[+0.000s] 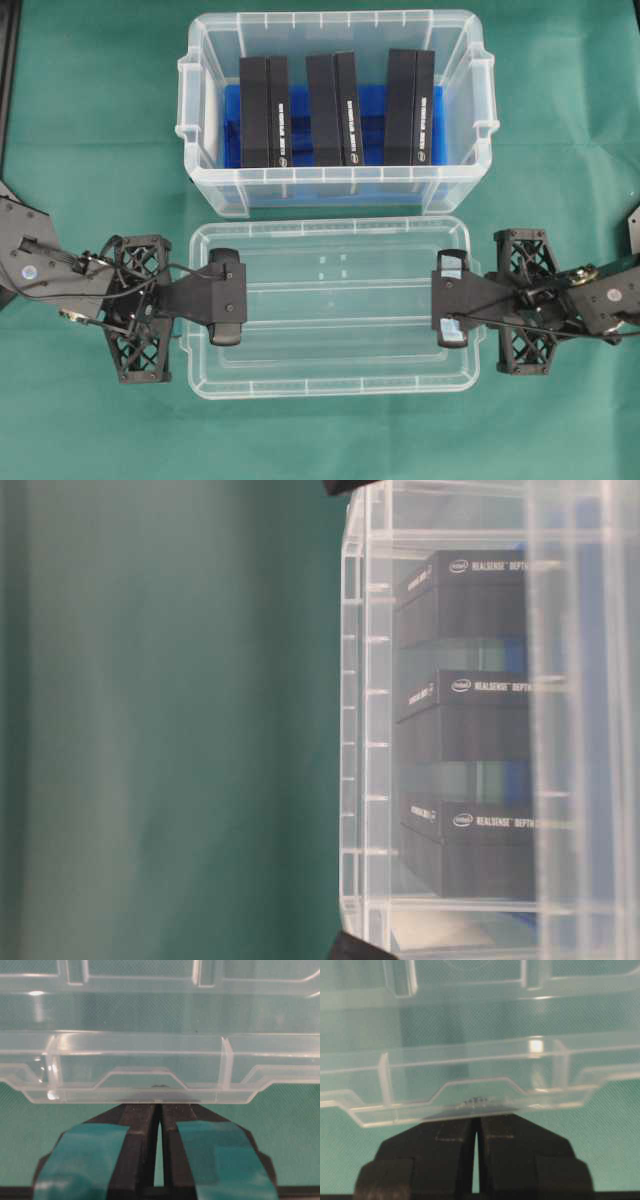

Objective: Clamp the lid of the box with both arms, then lift and open it.
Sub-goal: 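Lower the lid onto the table in front of the box, then open both grippers and withdraw them outward from the lid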

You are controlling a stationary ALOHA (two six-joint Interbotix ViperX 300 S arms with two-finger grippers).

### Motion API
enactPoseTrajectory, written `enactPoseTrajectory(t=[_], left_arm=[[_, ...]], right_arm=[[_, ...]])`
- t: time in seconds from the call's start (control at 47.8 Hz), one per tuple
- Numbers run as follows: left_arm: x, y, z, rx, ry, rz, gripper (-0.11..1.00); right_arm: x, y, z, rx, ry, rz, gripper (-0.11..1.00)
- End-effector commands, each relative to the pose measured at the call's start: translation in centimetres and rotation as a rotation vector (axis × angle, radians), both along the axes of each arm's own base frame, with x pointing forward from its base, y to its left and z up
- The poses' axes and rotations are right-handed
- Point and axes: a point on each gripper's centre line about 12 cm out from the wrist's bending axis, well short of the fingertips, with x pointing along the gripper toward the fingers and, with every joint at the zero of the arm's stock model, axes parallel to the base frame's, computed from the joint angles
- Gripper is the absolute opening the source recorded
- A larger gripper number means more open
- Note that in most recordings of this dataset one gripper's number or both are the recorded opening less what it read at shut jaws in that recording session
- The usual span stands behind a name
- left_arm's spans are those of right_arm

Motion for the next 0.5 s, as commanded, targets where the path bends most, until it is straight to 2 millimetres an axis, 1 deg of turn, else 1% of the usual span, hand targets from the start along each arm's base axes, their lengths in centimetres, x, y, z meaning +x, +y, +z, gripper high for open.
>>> enactPoseTrajectory(t=[0.0, 0.146, 0.293, 0.418, 0.481], left_arm=[[0.9, 0.0, 0.5, -0.011, -0.054, 0.004, 0.01], [1.2, 0.0, 0.1, -0.013, -0.063, 0.003, 0.01], [0.8, 0.0, 0.0, -0.011, -0.051, 0.004, 0.01], [-0.3, -0.1, -0.2, -0.018, -0.023, 0.007, 0.01], [-1.1, -0.5, -0.2, -0.019, -0.014, -0.005, 0.01]], right_arm=[[0.9, 0.0, 0.3, 0.019, -0.05, 0.001, 0.0], [1.2, 0.1, -0.3, 0.025, -0.052, 0.005, 0.0], [1.2, 0.1, -0.2, 0.024, -0.051, 0.006, 0.0], [0.4, 0.1, 0.0, 0.02, -0.033, 0.001, 0.0], [-0.8, 0.1, 0.1, 0.013, -0.003, -0.004, 0.0]])
